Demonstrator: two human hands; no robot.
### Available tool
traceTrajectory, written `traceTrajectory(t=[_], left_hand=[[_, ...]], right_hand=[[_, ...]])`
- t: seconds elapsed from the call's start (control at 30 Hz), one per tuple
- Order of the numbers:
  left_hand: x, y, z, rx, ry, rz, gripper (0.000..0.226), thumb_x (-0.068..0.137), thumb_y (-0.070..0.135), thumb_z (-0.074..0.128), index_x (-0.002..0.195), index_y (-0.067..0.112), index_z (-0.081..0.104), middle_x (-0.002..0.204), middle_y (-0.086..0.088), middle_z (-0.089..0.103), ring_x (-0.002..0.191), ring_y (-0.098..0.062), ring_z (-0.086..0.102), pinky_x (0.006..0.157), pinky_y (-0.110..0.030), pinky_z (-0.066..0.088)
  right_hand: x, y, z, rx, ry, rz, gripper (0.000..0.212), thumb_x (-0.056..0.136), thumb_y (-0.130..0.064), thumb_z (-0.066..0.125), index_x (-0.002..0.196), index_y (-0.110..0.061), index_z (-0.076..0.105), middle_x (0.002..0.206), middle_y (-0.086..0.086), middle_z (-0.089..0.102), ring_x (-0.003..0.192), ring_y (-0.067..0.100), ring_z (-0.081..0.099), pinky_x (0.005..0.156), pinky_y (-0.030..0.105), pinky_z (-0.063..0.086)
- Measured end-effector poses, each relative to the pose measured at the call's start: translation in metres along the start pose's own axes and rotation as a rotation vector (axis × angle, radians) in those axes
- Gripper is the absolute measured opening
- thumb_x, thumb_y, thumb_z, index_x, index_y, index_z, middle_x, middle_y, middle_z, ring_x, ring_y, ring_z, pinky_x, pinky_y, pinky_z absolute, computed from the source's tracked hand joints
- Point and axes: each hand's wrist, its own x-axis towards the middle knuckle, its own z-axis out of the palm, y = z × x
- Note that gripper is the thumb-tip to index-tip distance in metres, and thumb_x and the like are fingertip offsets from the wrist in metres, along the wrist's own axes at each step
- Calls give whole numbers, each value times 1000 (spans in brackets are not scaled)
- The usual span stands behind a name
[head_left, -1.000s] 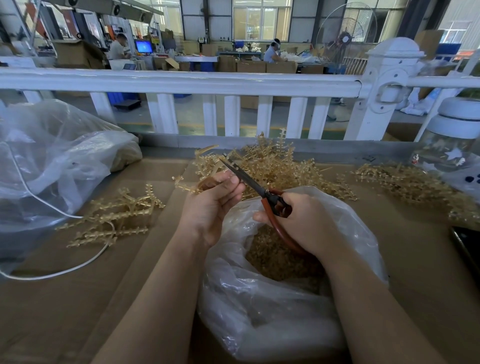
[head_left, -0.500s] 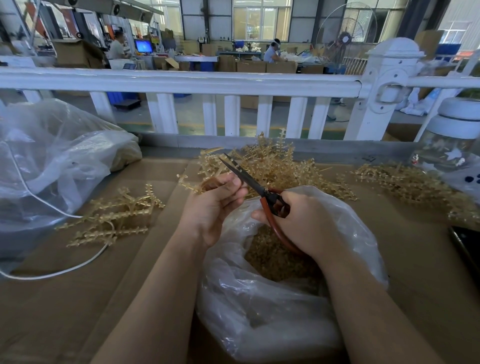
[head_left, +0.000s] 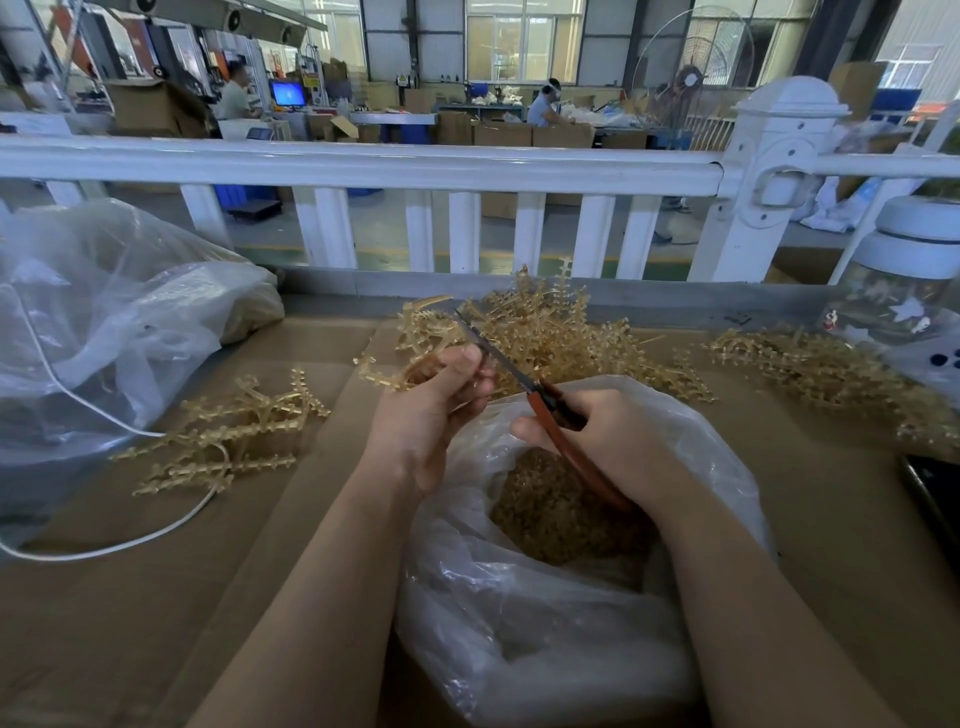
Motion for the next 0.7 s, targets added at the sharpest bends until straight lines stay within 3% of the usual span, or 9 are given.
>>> traceTrajectory(t=[0.07, 0.2, 0.37, 0.47, 0.53, 0.7], left_hand=[[0, 0, -1, 3, 20, -5, 16, 82, 20, 71, 94, 10, 68, 75, -1, 67, 68, -11, 62, 77, -26, 54], [0, 0, -2, 21, 43, -10, 4, 88, 16, 68, 89, 12, 69, 74, -1, 67, 67, -10, 61, 73, -24, 54], [1, 0, -4, -5, 47, 3, 4, 83, 14, 71, 86, 13, 69, 73, -1, 68, 65, -9, 63, 70, -22, 54], [1, 1, -4, -25, 24, 7, 20, 71, 19, 74, 88, 13, 67, 73, 0, 68, 65, -9, 63, 70, -22, 53], [0, 1, -3, -31, 17, 7, 22, 69, 20, 73, 89, 13, 67, 73, 0, 68, 64, -8, 63, 70, -22, 52], [0, 2, -2, -25, 38, -9, 8, 85, 10, 68, 92, 13, 66, 73, 3, 68, 66, -7, 62, 73, -21, 50]], right_hand=[[-2, -3, 3, -92, 33, -14, 69, 61, -89, 57, 78, -23, 70, 66, -11, 68, 63, 2, 63, 53, 16, 42], [-4, -7, 6, -139, 74, -38, 62, 64, -87, 55, 75, -28, 67, 65, -25, 64, 61, -4, 60, 49, 13, 37], [-2, -4, 8, -128, 116, -48, 57, 66, -82, 64, 69, -26, 65, 58, -17, 62, 57, 0, 60, 51, 17, 38], [-1, -3, 9, -145, 136, -51, 67, 58, -89, 59, 71, -23, 65, 59, -7, 64, 59, 5, 61, 54, 29, 49], [-1, -4, 8, -163, 140, -58, 72, 56, -93, 56, 72, -23, 66, 61, -6, 64, 60, 6, 61, 56, 30, 53], [-2, -3, 8, -202, 171, -86, 61, 64, -84, 64, 69, -23, 59, 59, -8, 59, 69, -1, 59, 50, 13, 41]])
